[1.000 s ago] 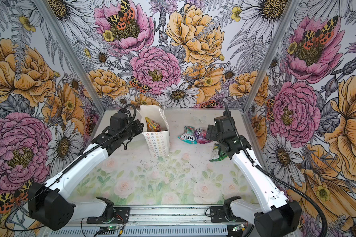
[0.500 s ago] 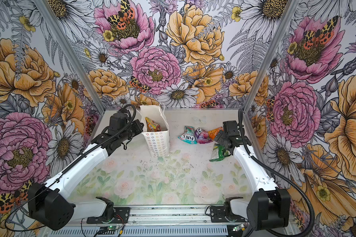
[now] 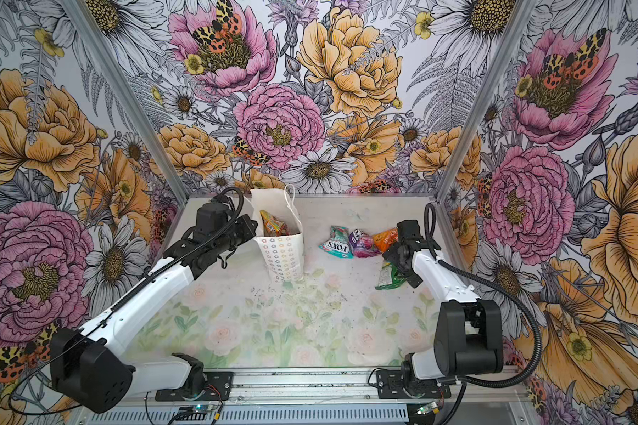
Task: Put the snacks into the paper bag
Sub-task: 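Lower the right gripper onto the green-and-yellow packet and close on it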
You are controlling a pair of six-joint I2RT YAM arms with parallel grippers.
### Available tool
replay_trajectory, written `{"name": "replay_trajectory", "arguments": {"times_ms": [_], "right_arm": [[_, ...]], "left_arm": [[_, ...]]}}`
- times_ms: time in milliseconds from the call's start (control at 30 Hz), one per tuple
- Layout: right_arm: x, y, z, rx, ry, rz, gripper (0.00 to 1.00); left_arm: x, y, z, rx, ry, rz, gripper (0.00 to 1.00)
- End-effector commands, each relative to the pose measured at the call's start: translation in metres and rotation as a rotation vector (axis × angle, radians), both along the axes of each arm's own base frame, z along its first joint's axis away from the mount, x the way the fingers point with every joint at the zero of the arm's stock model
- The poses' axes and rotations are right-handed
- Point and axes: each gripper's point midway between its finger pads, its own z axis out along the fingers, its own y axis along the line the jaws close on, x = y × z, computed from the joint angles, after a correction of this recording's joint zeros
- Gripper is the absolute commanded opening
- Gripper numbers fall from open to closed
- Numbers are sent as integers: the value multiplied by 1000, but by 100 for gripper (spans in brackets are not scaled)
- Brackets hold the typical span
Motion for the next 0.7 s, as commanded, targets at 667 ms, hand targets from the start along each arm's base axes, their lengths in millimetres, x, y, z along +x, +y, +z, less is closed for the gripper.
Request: {"name": "replay_trajectory", "arguments": {"times_ms": [667], "right_arm": [[8,2,-50,2,171,52,100]], "left_arm": [[-4,2,-3,-4,11,-11,0]]}}
